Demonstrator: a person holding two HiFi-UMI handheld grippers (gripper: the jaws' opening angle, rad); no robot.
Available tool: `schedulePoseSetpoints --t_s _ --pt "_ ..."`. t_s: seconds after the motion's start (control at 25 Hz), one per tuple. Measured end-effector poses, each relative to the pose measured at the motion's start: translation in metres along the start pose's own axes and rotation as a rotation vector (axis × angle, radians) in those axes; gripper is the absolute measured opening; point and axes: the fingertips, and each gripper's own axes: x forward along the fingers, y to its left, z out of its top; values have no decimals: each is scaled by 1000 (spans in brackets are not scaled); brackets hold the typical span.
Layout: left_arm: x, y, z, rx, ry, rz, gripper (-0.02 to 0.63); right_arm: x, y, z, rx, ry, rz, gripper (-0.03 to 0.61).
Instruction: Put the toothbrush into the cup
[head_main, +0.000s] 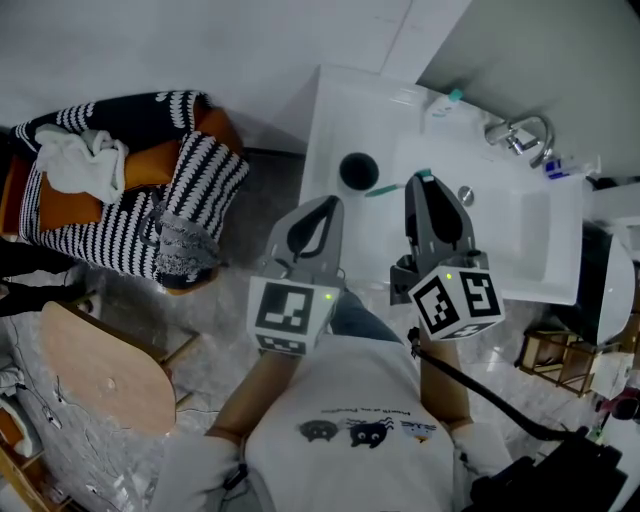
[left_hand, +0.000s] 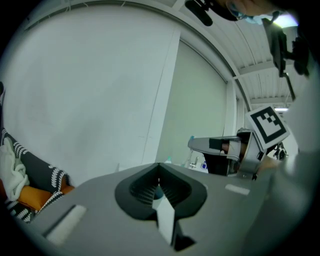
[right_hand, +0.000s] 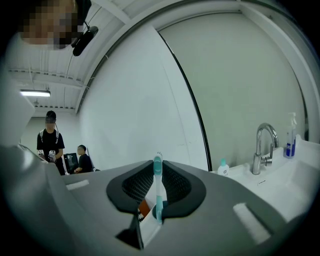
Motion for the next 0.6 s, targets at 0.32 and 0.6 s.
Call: schedulePoseSetpoints --t_s 0.32,0.6 --pt "6 5 2 1 1 6 0 11 -1 -1 0 10 13 54" --pt "5 6 4 3 4 14 0 13 2 -1 1 16 20 54"
